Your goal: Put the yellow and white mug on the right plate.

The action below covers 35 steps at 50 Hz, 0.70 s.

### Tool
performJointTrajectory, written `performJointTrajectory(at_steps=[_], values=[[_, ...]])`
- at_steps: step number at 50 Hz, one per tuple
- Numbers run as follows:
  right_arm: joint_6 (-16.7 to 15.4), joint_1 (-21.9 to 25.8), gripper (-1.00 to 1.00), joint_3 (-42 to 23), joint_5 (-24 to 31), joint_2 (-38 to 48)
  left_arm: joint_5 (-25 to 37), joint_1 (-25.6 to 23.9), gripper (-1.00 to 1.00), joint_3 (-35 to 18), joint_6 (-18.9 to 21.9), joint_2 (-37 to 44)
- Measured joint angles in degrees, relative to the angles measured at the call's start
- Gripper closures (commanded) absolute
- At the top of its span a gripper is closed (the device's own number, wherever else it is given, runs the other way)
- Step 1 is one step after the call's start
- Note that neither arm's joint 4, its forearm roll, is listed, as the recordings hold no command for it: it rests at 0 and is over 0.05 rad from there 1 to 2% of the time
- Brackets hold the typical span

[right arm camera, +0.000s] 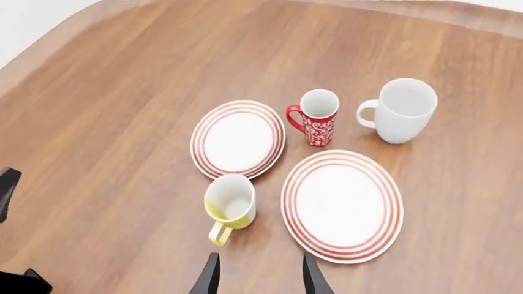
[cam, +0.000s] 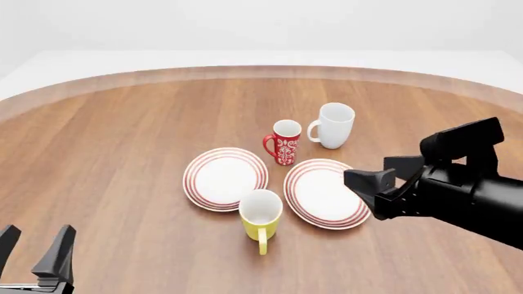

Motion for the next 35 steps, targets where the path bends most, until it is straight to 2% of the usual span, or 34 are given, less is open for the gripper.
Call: performJointTrajectory(at_steps=[8,26,35], values=[[0.3,2.0,-1.00,-1.0,-0.2,1.1,0.0,0.0,-1.00,0.0,0.0,0.0],[-1.7,2.3,-1.00,-2.4,-0.5,0.5,0.0,0.0,-1.00,0.0,0.0,0.0],[-0.6,3.5,-1.00,-3.6,0.5,1.2,0.0,0.0,-1.00,0.0,0.0,0.0]])
